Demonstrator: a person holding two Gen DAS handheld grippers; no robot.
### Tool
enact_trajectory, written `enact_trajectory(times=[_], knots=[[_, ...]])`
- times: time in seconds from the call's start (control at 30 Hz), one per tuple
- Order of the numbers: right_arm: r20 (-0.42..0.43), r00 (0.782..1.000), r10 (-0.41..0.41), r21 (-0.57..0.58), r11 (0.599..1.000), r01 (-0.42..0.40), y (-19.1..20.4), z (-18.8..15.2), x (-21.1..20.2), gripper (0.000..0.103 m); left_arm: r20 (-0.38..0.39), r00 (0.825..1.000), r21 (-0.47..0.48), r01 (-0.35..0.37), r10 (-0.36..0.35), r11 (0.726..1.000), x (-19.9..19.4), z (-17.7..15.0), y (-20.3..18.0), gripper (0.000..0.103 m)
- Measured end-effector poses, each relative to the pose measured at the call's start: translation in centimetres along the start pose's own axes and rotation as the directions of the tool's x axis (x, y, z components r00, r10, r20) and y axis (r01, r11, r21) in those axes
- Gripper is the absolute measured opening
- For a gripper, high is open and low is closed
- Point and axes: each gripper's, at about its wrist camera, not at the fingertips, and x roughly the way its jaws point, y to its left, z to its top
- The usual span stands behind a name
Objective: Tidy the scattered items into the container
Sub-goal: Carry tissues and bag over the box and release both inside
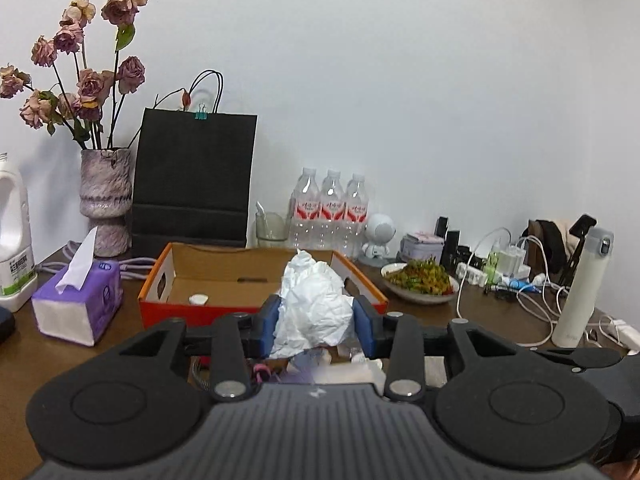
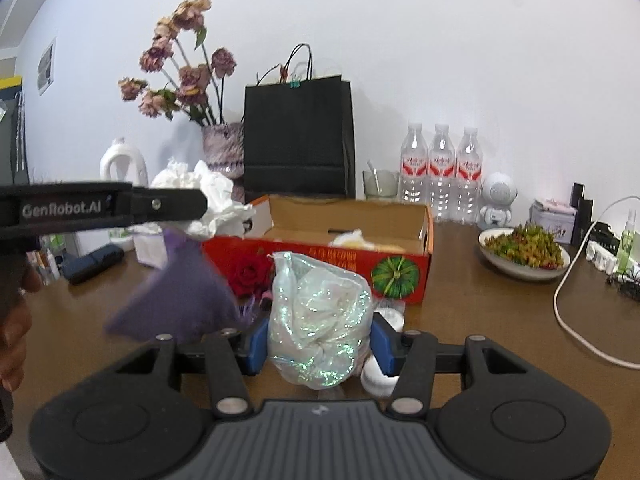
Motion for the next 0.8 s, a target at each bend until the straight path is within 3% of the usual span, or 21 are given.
enact_trajectory(times=[0.23, 0.4, 0.6, 0.8], knots=[[0.042, 0.999, -0.007, -0.003, 1.000, 0.007, -0.3, 3.1, 1.7, 0.051, -0.004, 1.000, -0.022, 0.002, -0.002, 1.000, 2.6, 2.1, 2.0, 0.040], [0.064, 0.998, -0.020, -0.004, 1.000, 0.021, -0.8, 6.6, 5.3, 0.051, -0.005, 1.000, -0.050, -0.030, 0.030, 0.998, 6.1, 3.8, 4.1, 0.040], [0.061, 0.996, -0.064, 0.008, 0.998, 0.064, -1.6, 9.9, 12.2, 0.052, -0.019, 0.996, -0.087, -0.086, 0.085, 0.993, 11.9, 5.1, 6.7, 0.040], [-0.038, 0.997, -0.072, 0.056, 0.996, 0.074, -3.7, 10.8, 20.5, 0.052, -0.048, 0.988, -0.157, -0.149, 0.144, 0.976, 17.4, 3.9, 9.5, 0.040]])
